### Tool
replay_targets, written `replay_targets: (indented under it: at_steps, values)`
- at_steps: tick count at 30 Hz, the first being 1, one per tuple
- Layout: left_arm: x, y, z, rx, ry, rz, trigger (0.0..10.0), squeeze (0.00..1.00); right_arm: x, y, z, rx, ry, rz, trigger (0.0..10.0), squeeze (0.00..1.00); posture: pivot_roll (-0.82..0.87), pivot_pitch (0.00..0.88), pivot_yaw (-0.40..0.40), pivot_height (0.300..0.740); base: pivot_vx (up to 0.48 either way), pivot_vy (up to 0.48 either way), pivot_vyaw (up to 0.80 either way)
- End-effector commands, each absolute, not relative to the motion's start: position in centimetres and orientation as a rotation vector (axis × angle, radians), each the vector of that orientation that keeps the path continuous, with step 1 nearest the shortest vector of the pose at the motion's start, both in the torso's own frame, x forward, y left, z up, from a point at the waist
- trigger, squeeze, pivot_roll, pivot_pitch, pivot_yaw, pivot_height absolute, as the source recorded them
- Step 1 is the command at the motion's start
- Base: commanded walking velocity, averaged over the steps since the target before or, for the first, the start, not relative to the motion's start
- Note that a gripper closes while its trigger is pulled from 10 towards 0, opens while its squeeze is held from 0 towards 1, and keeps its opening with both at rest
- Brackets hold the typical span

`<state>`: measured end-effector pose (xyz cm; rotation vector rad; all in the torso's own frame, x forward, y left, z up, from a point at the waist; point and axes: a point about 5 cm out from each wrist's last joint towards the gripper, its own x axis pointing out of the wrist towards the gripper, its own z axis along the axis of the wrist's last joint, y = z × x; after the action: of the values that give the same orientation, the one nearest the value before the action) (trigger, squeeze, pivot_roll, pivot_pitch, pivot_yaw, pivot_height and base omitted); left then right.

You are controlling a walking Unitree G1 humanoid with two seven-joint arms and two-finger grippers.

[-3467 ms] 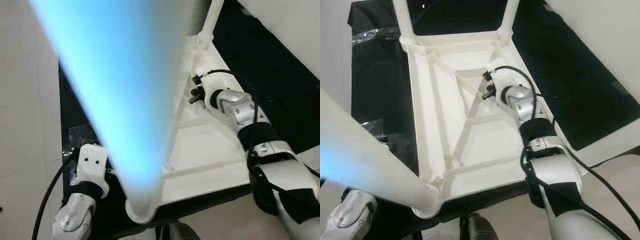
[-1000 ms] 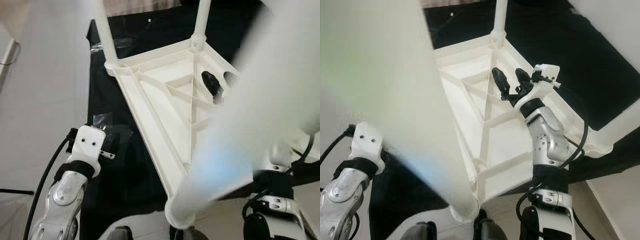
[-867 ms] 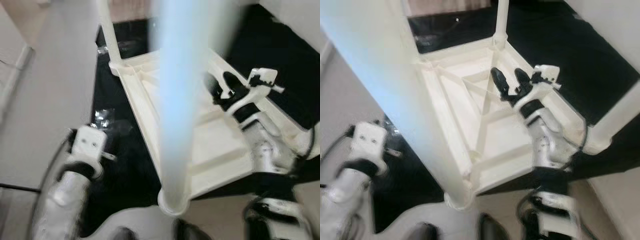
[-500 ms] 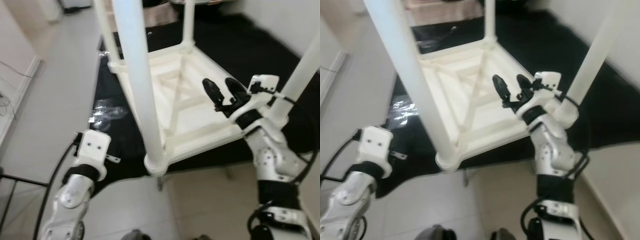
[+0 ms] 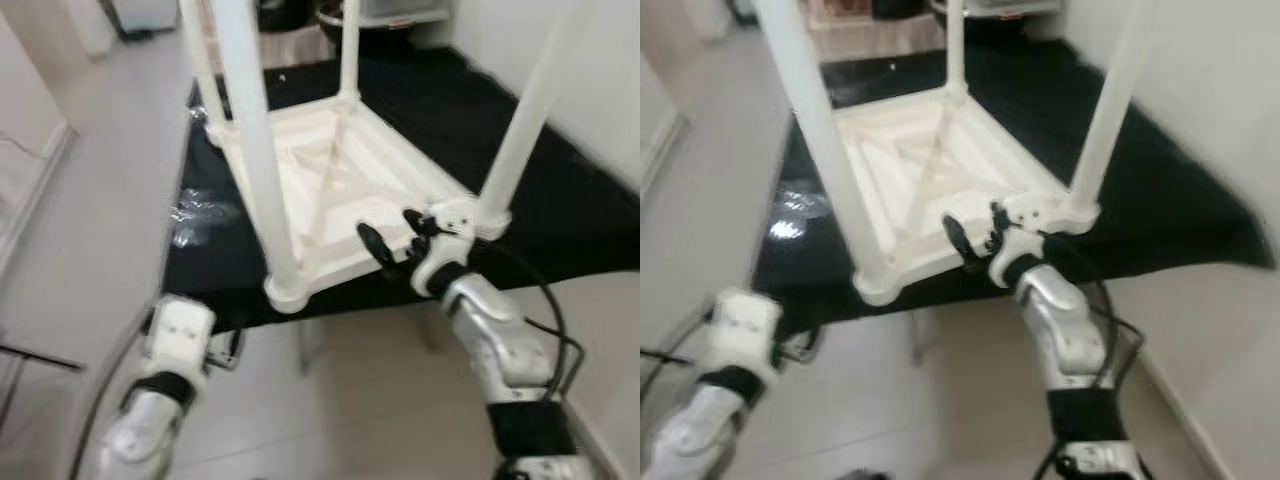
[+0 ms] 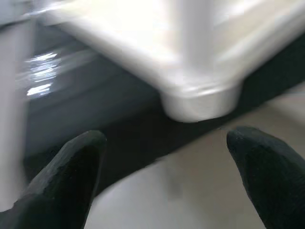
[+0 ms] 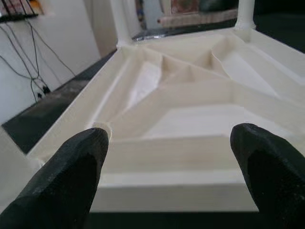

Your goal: Building children table

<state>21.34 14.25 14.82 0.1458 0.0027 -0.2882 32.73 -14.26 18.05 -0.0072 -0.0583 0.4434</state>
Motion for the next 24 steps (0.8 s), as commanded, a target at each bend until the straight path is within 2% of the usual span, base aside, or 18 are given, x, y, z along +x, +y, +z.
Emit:
replay_targets:
  at_steps: [1, 8, 16, 18, 19, 24]
  values:
    - [20.8, 13.2, 14.9, 0.119, 0.005, -0.361, 10.0, 0.0, 32.4, -13.1, 18.0, -0.027, -0.058, 0.485, 10.0, 0.0, 0.1, 0.182, -0.006, 0.74, 0.0, 0.0, 0.0]
    - [22.0, 12.1, 15.8, 0.131, -0.062, -0.408, 10.0, 0.0, 32.4, -12.6, 18.2, -0.032, -0.059, 0.495, 10.0, 0.0, 0.09, 0.184, -0.013, 0.74, 0.0, 0.0, 0.0]
    - [26.1, 11.8, 17.7, 0.148, -0.17, -0.324, 10.0, 0.0, 32.3, -12.7, 18.3, -0.03, -0.069, 0.473, 10.0, 0.0, 0.07, 0.186, -0.01, 0.74, 0.0, 0.0, 0.0]
    - [26.1, 11.8, 17.7, 0.148, -0.17, -0.324, 10.0, 0.0, 32.3, -12.7, 18.3, -0.03, -0.069, 0.473, 10.0, 0.0, 0.07, 0.186, -0.01, 0.74, 0.0, 0.0, 0.0]
    - [27.4, 11.8, 18.0, 0.159, -0.194, -0.292, 10.0, 0.0, 32.2, -12.9, 18.5, -0.029, -0.074, 0.464, 10.0, 0.0, 0.06, 0.187, -0.006, 0.74, 0.0, 0.0, 0.0]
    - [29.3, 12.8, 18.5, 0.196, -0.222, -0.189, 10.0, 0.0, 32.2, -13.5, 18.7, -0.026, -0.081, 0.446, 10.0, 0.0, 0.05, 0.188, -0.002, 0.74, 0.0, 0.0, 0.0]
